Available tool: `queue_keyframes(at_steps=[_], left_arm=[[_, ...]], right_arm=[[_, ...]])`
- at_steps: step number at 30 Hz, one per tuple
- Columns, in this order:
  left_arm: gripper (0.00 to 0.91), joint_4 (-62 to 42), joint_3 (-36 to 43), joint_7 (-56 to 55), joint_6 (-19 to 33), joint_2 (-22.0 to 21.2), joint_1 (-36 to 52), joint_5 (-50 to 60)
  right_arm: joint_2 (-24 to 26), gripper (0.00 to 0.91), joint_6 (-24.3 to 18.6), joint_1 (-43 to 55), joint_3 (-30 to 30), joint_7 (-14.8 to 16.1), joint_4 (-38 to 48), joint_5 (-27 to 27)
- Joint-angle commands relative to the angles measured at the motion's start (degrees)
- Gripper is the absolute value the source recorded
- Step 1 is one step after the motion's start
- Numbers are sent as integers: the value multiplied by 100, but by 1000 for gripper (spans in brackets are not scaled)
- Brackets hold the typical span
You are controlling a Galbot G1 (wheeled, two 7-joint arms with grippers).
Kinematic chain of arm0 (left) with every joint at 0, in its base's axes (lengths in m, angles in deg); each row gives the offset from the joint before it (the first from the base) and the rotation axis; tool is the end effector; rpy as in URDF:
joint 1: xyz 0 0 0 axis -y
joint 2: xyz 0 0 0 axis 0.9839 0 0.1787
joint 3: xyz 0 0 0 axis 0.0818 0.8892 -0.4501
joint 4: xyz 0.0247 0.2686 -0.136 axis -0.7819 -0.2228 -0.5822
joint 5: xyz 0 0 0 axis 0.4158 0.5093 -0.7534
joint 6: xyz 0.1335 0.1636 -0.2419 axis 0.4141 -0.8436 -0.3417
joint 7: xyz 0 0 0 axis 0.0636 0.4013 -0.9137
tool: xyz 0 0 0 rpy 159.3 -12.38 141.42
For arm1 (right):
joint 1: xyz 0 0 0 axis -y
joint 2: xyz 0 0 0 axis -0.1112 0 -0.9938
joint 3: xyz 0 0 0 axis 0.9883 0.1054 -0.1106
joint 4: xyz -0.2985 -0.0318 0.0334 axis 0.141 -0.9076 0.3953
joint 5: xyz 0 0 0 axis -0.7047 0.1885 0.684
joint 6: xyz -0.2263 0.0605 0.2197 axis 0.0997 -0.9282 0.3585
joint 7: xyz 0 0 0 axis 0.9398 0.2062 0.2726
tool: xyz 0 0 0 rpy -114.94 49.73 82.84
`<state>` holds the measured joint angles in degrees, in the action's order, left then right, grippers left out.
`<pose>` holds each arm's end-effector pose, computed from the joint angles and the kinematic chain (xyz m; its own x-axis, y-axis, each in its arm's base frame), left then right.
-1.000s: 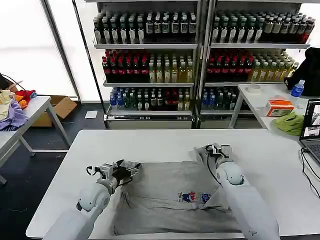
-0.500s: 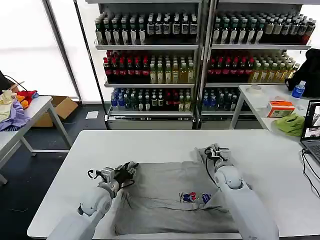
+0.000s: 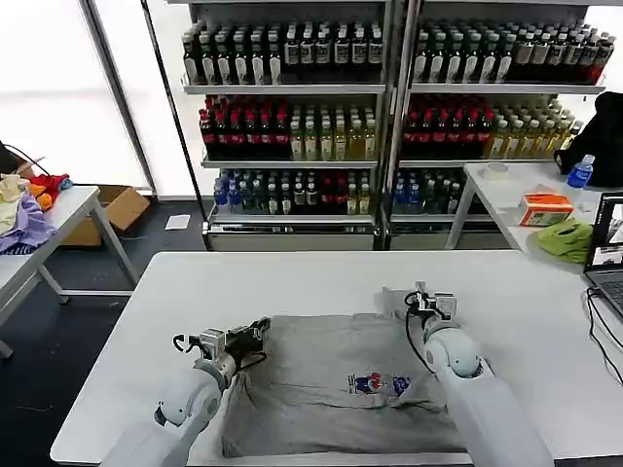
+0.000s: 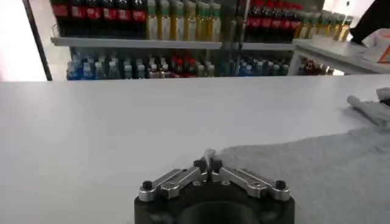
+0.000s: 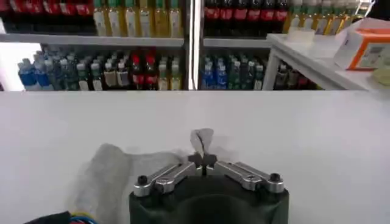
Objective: Fold and organize the clothes.
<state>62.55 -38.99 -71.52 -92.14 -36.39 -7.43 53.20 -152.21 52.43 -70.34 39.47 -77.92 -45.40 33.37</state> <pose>0.3100 0.0109 -0.2739 -0.8479 0.2851 0.4469 0.2794 0.9568 -0.0803 0.3766 -0.0400 -0.2498 -0.9179 0.0689 0.3907 0.0645 0.9976 -0.0244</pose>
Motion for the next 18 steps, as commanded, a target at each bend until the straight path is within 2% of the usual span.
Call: queue_keyframes(at_steps=[1, 8, 14, 18], left_arm=[[0, 599, -127, -69, 403, -20, -183, 178], [0, 1260, -316, -46, 486, 108, -737, 305], [0, 1635, -552, 38, 501, 248, -1393, 483], [0, 1450, -774, 147, 783, 125, -1735, 888]], right_arm=[[69, 0, -415, -352, -376, 131, -1185, -183], [191, 0, -273, -1198, -503, -105, -2175, -111], [70, 0, -205, -2174, -667, -393, -2846, -180], [-1, 0, -526, -2824, -967, -375, -2969, -681]])
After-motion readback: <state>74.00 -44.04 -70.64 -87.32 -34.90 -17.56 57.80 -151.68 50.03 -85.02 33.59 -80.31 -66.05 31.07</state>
